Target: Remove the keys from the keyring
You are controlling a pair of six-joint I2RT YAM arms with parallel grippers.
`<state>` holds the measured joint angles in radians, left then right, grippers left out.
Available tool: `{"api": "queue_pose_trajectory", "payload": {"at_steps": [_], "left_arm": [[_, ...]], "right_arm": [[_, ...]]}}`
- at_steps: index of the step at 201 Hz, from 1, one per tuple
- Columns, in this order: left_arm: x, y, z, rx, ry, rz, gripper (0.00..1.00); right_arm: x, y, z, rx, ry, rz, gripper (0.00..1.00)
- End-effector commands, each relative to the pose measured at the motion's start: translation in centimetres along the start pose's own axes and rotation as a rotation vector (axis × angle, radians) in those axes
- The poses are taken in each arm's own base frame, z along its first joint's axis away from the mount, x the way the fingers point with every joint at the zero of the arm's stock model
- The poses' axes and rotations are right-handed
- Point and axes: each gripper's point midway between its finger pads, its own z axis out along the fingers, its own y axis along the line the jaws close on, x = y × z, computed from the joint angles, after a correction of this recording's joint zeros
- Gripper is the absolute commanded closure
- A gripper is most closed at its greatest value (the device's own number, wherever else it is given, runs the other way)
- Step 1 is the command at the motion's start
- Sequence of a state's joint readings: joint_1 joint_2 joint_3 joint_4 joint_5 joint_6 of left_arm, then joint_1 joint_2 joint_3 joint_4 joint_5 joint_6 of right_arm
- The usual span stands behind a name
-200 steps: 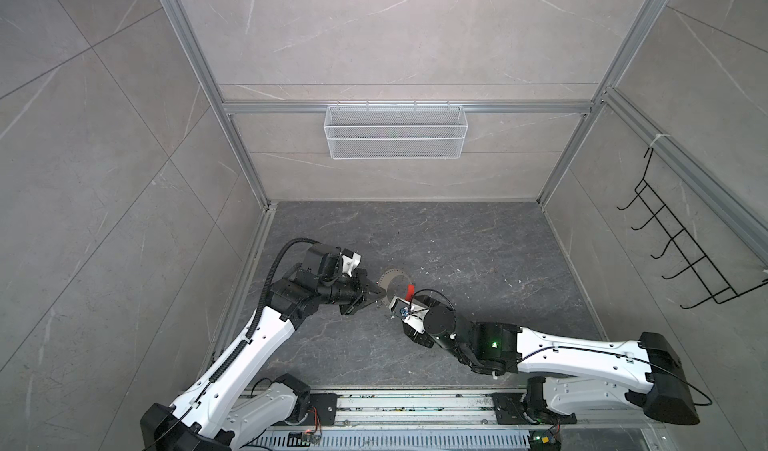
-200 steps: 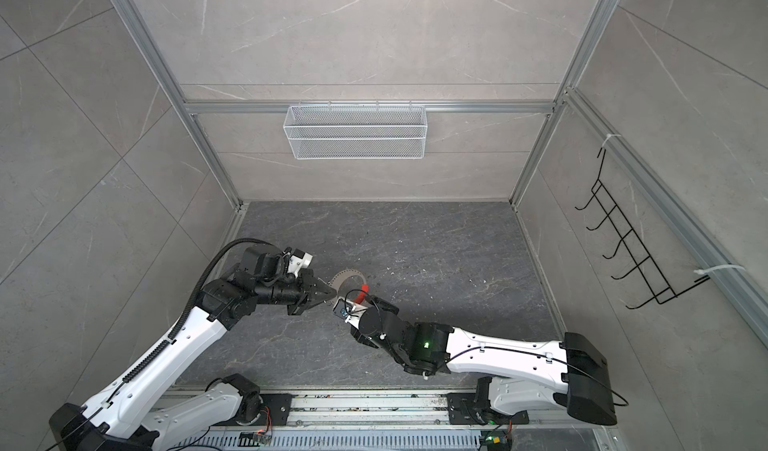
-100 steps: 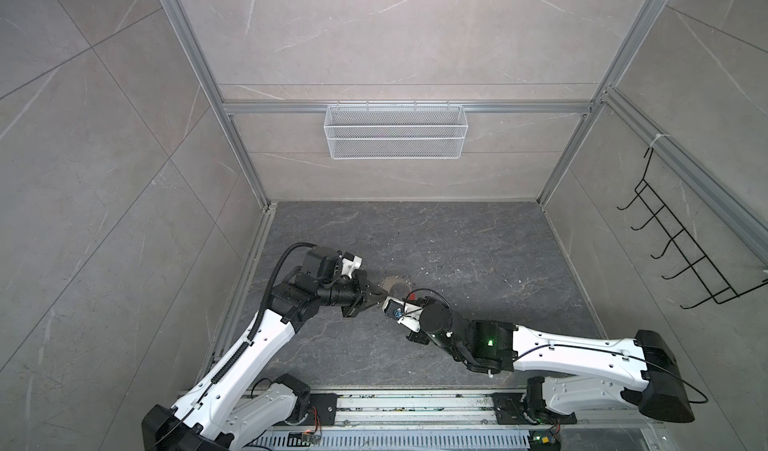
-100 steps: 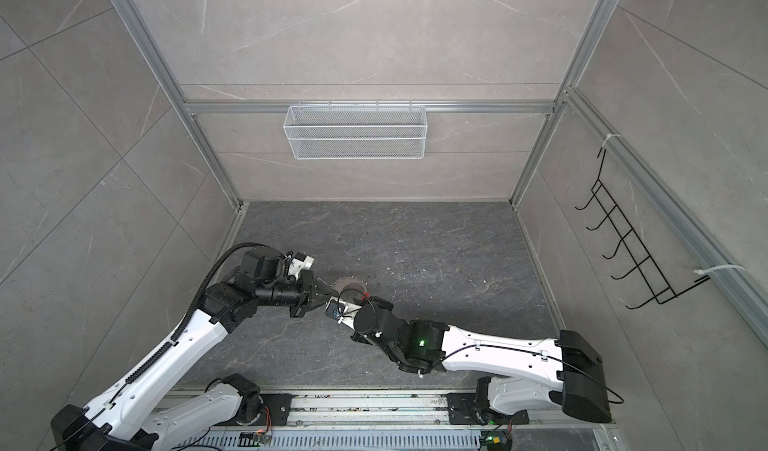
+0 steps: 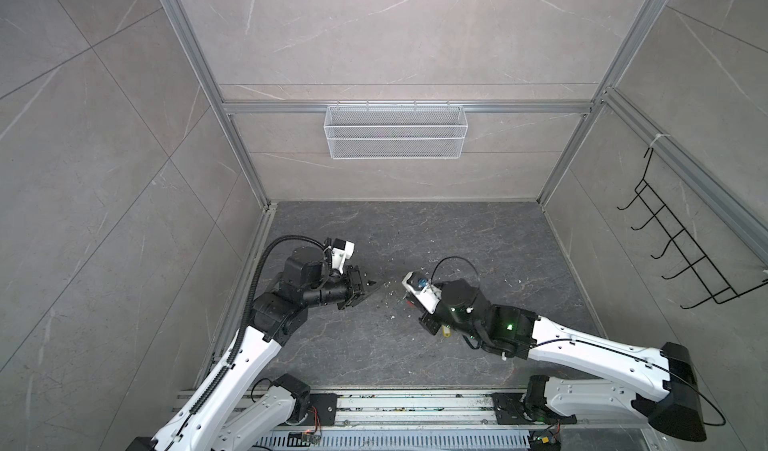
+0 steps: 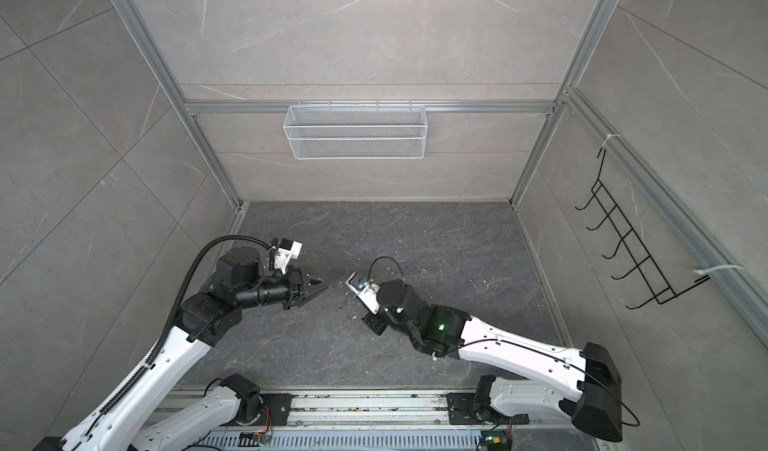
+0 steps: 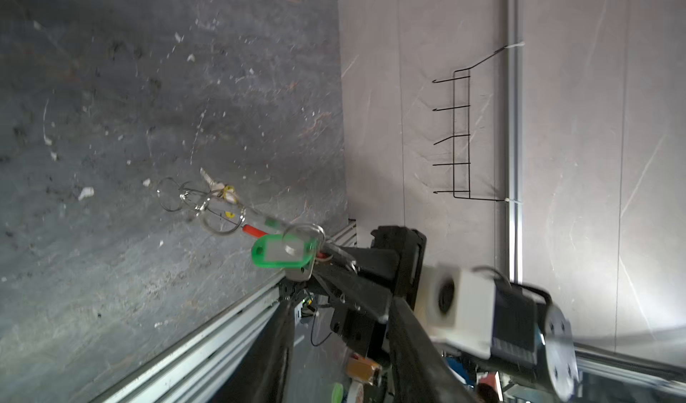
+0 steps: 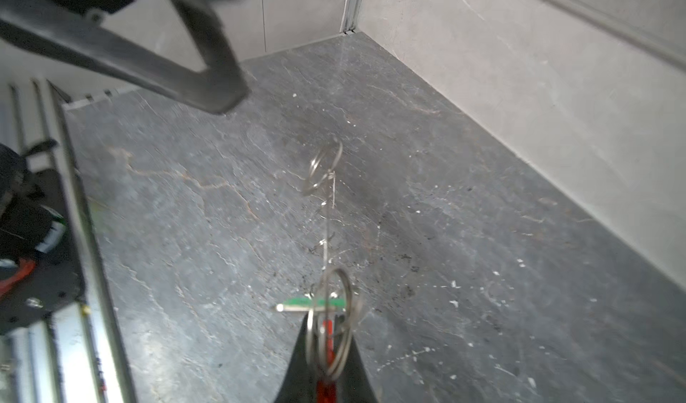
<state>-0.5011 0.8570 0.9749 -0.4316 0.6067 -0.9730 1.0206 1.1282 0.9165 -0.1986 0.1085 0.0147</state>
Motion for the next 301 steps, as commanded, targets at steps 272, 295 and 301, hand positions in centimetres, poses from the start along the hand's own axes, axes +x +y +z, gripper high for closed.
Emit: {"api": "queue_pose_trajectory", "payload": {"at_steps": [272, 295, 301], "left_arm": [[-0.2, -1.4, -1.3, 0.299, -0.249, 0.383, 0.47], [0.0, -1.6, -0.7, 0.33, -0.217, 0.371, 0.53], [0.0, -1.5, -0.5, 0.329, -0.209, 0.368, 0.57]], "right_arm": [[-8.3, 0.2, -5.3, -0.531, -0.393, 0.833, 1.0], [-8.2, 0.4, -4.9, -0.553, -0.386, 0.855, 1.0], [-8.2, 0.5, -4.8, -0.56, -0.385, 0.86, 1.0]]}}
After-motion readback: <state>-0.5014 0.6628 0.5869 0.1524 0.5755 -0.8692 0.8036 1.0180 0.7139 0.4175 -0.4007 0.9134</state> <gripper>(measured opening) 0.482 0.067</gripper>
